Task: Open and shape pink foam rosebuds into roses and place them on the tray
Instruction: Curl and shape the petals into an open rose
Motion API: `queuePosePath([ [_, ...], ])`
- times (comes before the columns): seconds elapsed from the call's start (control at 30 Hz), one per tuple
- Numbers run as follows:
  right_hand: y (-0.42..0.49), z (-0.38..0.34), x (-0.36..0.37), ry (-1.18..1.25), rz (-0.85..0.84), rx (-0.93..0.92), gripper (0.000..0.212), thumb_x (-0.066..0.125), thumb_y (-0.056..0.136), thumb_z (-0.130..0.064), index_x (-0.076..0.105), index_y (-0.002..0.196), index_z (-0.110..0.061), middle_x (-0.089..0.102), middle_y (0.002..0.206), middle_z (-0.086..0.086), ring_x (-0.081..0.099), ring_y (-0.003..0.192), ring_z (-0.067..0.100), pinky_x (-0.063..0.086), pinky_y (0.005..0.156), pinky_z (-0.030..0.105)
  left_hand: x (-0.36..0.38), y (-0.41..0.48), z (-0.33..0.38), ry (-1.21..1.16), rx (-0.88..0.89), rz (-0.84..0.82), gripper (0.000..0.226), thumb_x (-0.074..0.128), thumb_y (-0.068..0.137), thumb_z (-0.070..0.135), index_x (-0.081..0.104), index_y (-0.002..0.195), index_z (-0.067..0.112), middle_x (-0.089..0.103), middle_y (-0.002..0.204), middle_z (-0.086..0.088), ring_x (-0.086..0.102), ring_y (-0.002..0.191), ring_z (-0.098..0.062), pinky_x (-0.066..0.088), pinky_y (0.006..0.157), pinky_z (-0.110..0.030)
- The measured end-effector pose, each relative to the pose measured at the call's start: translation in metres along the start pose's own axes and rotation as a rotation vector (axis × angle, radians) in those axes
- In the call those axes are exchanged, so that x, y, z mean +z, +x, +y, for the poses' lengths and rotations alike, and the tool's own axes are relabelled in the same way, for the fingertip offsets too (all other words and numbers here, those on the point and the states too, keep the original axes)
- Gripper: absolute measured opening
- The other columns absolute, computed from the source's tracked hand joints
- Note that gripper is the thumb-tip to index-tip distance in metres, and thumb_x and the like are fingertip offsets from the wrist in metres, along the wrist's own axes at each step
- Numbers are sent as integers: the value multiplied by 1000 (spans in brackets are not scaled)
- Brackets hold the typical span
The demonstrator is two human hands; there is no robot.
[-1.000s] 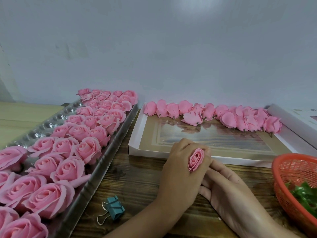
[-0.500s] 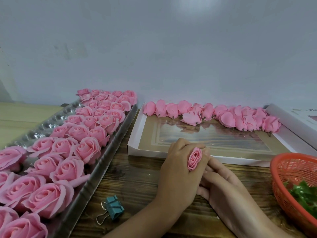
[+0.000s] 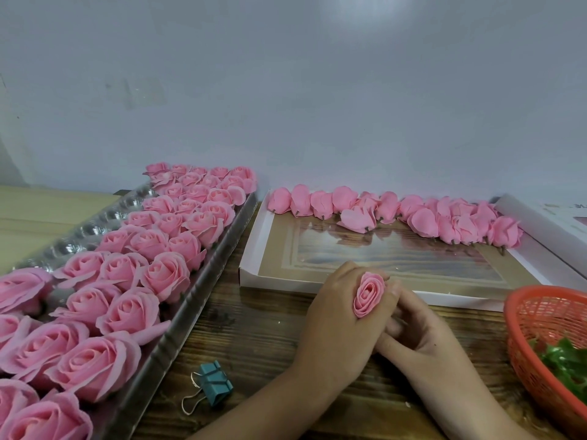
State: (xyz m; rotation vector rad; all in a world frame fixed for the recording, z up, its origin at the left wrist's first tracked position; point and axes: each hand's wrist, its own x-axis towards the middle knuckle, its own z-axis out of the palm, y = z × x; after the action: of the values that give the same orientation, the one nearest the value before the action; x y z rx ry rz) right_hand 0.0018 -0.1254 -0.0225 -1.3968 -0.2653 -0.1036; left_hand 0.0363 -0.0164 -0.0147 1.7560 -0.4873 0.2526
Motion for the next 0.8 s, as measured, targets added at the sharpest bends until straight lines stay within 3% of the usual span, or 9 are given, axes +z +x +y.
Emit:
queuePosePath([
  [0.13,-1,-3,-1,-123,-9,-28,49,72,69,-10,72,107,-40,71,92,18,61,80,20,51,75,21,-2,0,0,-6,9,-25,22,53,85,43,60,82,22,57,82,10,59,81,-9,50,76,-38],
  [0.2,-1,-3,-4,-251,14,-52,51,75,74,1,72,106,-38,68,91,23,64,77,30,53,77,38,-3,0,0,-11,15,-45,25,49,86,46,57,78,24,55,78,9,57,76,-8,49,73,-37],
  [0.27,-2,-3,-6,-354,35,-78,50,75,74,8,73,105,-31,68,91,19,63,81,42,52,78,55,-2,-1,0,-8,19,-62,25,47,89,44,57,78,23,56,78,7,57,75,-9,49,72,-36],
  [0.3,-2,-3,-6,-389,41,-91,50,75,74,8,73,105,-32,67,92,16,61,82,43,50,76,58,-2,-1,0,-15,16,-70,24,47,90,42,56,78,24,56,76,7,57,74,-9,49,71,-36],
  [0.43,-2,-5,-9,-574,42,-146,56,79,72,2,67,101,-44,64,86,4,60,75,24,51,71,43,-3,-2,0,-51,-4,-103,28,43,91,46,48,65,36,50,59,15,50,59,-4,44,62,-28],
  [0.53,-1,-7,-11,-713,32,-161,41,82,73,-12,66,97,-41,64,76,-3,59,69,13,50,64,33,-3,-3,0,-14,7,-135,33,42,91,49,47,62,35,50,56,13,50,57,-7,46,61,-33],
  [0.67,-1,-10,-15,-813,1,-178,32,81,71,-10,64,94,-25,67,77,-5,62,72,13,49,66,35,-2,-4,-1,45,7,-148,28,46,91,47,48,65,38,53,56,15,53,59,-4,48,65,-29],
  [0.8,1,-15,-18,-868,-97,-229,27,75,75,-19,64,99,-25,66,82,-3,61,73,11,48,65,32,-2,-3,-2,31,1,-164,20,46,88,50,52,75,37,55,60,17,55,62,-2,52,70,-35],
])
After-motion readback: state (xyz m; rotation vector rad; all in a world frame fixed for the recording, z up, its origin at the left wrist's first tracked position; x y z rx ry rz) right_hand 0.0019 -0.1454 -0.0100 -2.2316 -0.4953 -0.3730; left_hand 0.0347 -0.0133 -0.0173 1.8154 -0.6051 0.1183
